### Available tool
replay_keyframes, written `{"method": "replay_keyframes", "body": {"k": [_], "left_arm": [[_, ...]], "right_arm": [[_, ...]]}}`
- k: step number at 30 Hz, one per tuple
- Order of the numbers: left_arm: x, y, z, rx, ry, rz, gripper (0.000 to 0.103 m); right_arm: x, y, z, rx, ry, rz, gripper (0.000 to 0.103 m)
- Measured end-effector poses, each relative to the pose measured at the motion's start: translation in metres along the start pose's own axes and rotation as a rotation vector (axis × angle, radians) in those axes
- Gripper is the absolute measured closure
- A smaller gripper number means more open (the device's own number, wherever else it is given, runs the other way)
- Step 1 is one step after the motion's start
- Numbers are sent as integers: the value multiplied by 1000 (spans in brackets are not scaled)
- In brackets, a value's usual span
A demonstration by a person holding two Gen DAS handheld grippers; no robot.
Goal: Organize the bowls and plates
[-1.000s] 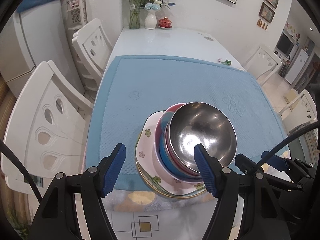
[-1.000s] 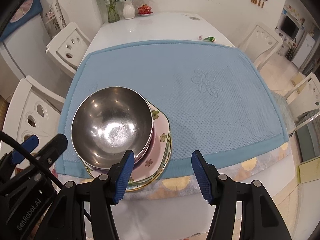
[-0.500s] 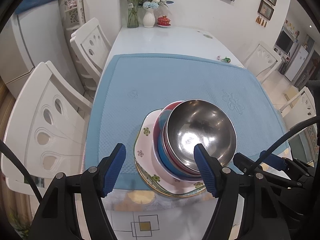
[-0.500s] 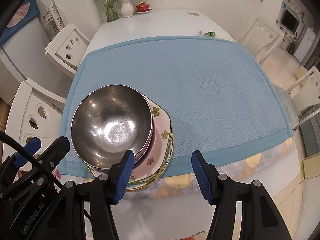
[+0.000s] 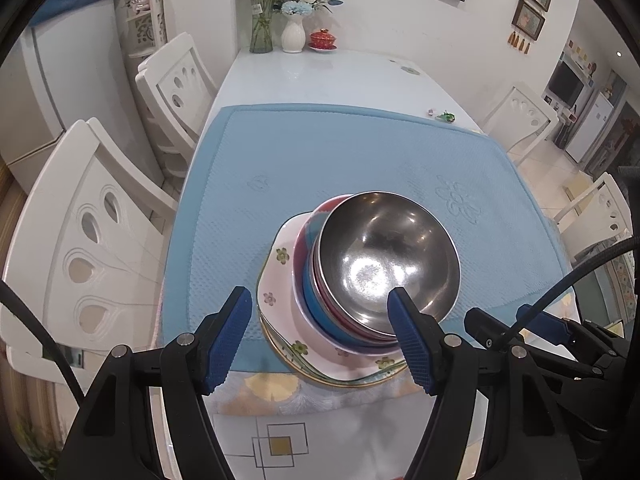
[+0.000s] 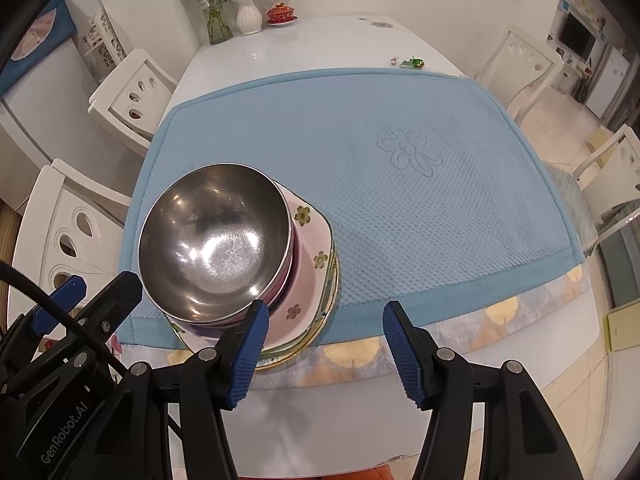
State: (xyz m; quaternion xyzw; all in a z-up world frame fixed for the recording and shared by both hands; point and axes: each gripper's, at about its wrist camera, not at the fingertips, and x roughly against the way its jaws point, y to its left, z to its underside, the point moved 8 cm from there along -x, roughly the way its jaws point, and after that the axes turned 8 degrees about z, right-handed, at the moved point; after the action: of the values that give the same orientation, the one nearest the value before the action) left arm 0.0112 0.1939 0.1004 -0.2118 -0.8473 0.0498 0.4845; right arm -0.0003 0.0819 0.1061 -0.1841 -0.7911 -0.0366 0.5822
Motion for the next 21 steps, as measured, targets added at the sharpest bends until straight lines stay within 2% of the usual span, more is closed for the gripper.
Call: {"method": "replay_keyframes", "body": {"k": [21], "left_arm": [[9,-1,11,25,-7,-7,34]], "right_arm": [[3,3,13,-3,16,-28,46]]}}
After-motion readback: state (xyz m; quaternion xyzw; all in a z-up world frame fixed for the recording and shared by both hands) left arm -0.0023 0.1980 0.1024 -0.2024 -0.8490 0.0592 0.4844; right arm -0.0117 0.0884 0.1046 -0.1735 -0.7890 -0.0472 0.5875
